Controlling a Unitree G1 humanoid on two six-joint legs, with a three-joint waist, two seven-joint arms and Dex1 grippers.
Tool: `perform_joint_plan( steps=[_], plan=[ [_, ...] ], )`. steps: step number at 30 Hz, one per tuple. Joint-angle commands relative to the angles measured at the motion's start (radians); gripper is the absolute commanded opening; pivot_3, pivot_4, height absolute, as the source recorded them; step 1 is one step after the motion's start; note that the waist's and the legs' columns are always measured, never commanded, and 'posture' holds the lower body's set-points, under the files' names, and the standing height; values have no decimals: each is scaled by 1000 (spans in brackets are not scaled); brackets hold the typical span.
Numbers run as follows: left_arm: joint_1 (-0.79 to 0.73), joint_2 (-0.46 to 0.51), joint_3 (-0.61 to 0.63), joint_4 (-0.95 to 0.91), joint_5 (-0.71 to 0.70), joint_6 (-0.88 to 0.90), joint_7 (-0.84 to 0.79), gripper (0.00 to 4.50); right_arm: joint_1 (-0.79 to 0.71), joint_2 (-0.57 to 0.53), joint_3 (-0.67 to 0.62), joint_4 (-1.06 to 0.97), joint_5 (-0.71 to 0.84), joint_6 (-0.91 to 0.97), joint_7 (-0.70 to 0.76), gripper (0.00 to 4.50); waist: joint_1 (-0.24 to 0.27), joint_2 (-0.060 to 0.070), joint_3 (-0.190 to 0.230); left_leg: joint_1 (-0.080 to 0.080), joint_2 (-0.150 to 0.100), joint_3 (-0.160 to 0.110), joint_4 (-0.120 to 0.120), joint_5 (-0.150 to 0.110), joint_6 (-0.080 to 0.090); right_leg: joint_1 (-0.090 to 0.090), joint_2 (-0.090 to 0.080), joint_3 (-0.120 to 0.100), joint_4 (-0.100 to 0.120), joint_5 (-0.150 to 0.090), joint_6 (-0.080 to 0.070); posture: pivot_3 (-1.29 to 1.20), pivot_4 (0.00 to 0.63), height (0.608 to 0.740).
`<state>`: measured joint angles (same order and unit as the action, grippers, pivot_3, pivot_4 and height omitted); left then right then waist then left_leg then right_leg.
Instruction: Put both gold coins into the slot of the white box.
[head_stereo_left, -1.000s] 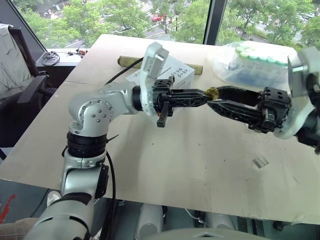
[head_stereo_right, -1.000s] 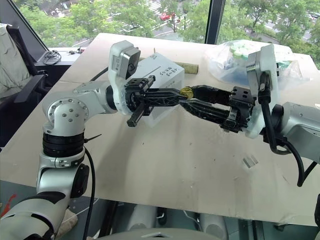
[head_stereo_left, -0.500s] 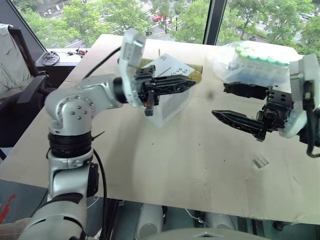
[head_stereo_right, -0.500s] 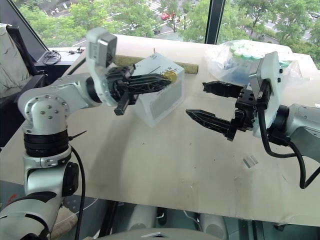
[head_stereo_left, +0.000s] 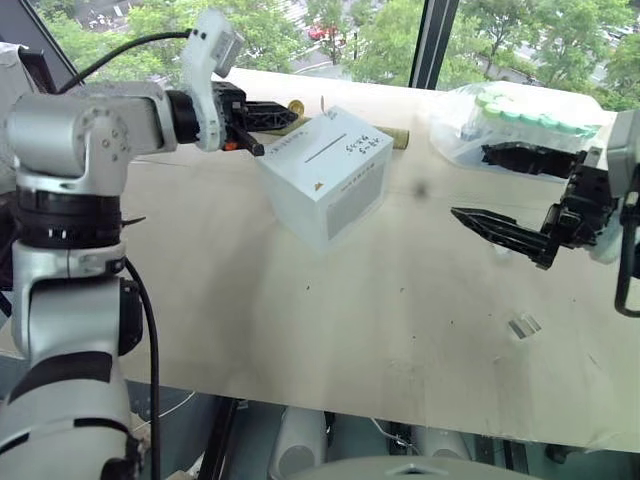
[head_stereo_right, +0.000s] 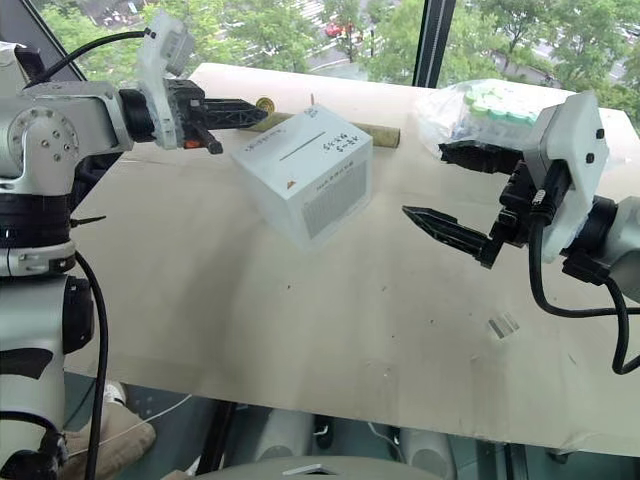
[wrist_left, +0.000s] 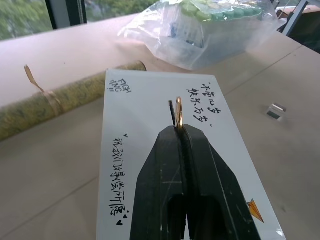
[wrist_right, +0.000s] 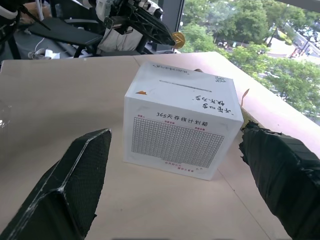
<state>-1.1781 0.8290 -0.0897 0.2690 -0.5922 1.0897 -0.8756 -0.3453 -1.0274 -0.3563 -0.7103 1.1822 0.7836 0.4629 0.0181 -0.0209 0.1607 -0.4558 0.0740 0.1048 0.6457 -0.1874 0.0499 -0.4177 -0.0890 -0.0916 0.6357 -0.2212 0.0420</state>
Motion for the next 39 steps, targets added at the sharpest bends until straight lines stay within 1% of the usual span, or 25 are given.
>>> perform_joint_plan(
  steps=[1,6,11,15,19,23,28,34,38,39],
  plan=[
    [-41,7,-31,28,34,9,-71,0,18,16,-22,-61,-3,-21,-26,4483,-2,0,0,0,0,0,-1,0,0,-1,0,0,0,1,0,0,150,740],
    [-103,-45,-82,96,57,93,-117,0,84,29,-58,-124,11,-27,-63,4483,1,-1,0,-1,0,0,0,0,0,-2,1,0,1,2,3,0,150,740],
    [-132,-84,-117,124,105,131,-104,0,118,27,-80,-146,2,-38,-74,4483,-2,-1,0,-3,0,0,1,0,0,-2,0,0,1,2,3,0,150,740],
    [-128,-97,-152,133,165,117,-86,0,145,25,-98,-158,-2,-41,-79,4483,-4,-1,0,-2,0,0,1,0,0,-3,1,0,2,2,3,0,150,740],
    [-150,-115,-147,174,211,109,-51,0,182,26,-121,-181,5,-44,-97,4483,-2,-1,0,-2,0,0,2,0,0,-3,1,1,3,2,3,0,150,740],
    [-161,-114,-159,187,247,101,-48,0,199,28,-122,-191,8,-52,-109,4483,-3,-1,0,-2,0,0,3,0,0,-2,1,1,4,1,3,0,150,740],
    [-160,-119,-196,145,258,107,-84,0,208,27,-109,-191,-8,-57,-107,4483,-4,-1,0,0,0,0,3,0,0,-2,1,2,6,-2,2,0,150,740],
    [-131,-125,-236,80,295,90,-84,0,189,24,-101,-184,1,-60,-121,4483,-3,-1,0,0,0,0,3,0,0,-2,0,2,6,-1,2,0,150,740],
    [-116,-128,-231,67,319,57,-70,0,186,23,-98,-185,8,-64,-134,4483,-2,-1,0,0,0,0,3,0,0,-2,0,2,6,-1,2,0,150,740],
    [-113,-128,-225,61,316,54,-74,581,186,23,-99,-185,9,-65,-137,4500,-2,-1,0,0,0,0,3,0,0,-2,0,2,6,-1,2,0,150,740]
  ],
)
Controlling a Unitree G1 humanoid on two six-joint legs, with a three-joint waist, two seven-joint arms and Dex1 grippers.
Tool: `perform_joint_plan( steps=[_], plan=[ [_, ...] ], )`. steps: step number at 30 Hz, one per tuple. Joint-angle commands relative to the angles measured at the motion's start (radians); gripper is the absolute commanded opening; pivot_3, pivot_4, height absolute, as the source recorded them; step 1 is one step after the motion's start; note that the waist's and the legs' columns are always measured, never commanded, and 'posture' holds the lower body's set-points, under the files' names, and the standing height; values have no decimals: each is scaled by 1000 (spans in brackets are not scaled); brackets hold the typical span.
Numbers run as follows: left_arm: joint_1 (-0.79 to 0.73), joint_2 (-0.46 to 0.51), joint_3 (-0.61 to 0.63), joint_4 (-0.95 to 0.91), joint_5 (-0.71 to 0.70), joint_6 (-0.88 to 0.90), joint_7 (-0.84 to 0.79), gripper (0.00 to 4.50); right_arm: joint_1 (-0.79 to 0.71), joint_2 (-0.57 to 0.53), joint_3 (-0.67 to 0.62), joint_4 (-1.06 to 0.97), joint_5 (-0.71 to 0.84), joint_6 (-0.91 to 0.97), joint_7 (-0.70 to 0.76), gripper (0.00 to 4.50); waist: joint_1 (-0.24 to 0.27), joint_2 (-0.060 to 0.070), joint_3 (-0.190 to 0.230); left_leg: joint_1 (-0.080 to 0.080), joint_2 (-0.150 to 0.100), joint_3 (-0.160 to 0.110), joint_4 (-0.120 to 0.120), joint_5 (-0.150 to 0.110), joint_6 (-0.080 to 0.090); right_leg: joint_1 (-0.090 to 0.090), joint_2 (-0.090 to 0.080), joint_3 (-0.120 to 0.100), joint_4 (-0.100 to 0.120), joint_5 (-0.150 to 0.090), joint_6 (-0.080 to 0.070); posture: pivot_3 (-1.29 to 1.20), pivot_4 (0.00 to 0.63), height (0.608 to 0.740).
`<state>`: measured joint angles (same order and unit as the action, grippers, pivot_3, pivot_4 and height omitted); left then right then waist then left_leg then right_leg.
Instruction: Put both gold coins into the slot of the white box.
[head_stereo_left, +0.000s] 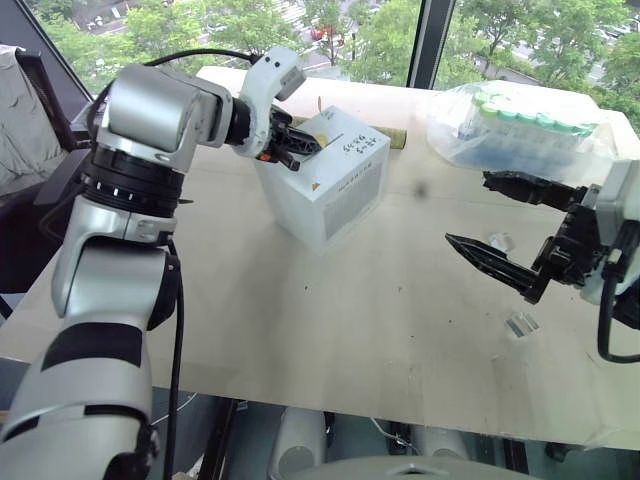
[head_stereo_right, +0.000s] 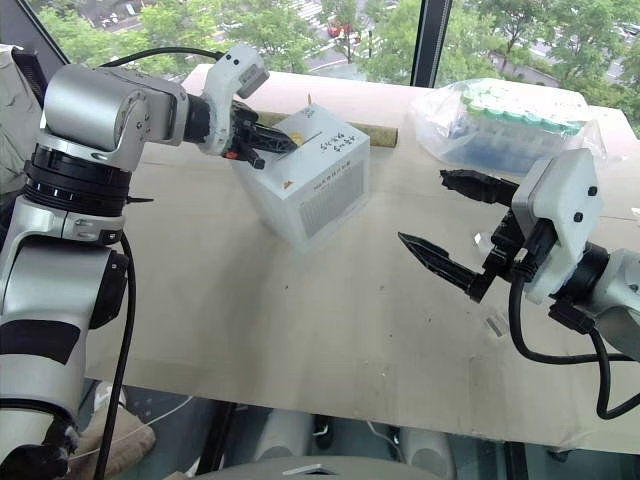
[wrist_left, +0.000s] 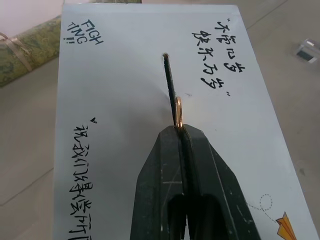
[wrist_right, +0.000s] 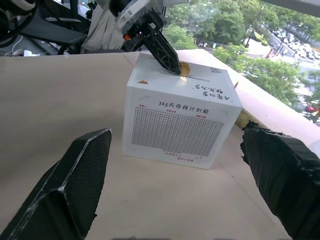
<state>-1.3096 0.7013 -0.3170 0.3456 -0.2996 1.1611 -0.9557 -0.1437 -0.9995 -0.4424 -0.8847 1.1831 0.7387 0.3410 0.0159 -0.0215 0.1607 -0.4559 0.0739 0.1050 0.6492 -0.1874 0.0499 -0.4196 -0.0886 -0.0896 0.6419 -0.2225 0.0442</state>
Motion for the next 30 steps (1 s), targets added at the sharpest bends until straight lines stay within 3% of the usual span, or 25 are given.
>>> perform_joint_plan(
  steps=[1,7,11,13,17,23,30],
  plan=[
    [19,-5,18,-19,18,-17,12,881,-17,-5,-14,-10,11,-21,-17,4500,0,0,0,0,0,0,0,0,0,0,0,0,0,0,0,0,150,740],
    [8,3,195,-26,-80,-31,-28,3678,0,2,-26,-13,35,-20,-41,4500,-2,0,0,0,0,0,0,0,0,0,0,0,0,0,1,0,150,740],
    [136,-45,440,-207,-266,-129,-81,3678,81,7,-62,-9,-11,-5,-59,4500,-2,0,0,0,0,0,0,0,0,0,0,0,0,4,1,0,150,740],
    [242,-60,493,-352,-333,-152,-94,3678,134,36,-74,-2,-33,-22,-49,4500,-1,0,0,1,0,1,0,0,0,1,0,1,0,4,1,0,150,740],
    [643,-28,529,-679,-375,-257,-130,3678,371,135,-169,-8,-179,-56,-15,4500,-1,1,-1,4,0,1,0,0,-2,5,0,1,0,3,2,0,150,740],
    [993,-13,591,-793,-365,-374,-91,3678,692,207,-324,5,-325,-133,222,4500,2,1,-3,8,1,-1,1,-2,-2,8,0,-1,0,-2,2,0,150,740],
    [1179,-5,602,-763,-332,-475,-60,3678,913,275,-395,63,-494,-239,406,4500,0,6,-8,9,1,-6,2,-4,-6,7,-1,1,-1,-1,0,0,150,740]
  ],
)
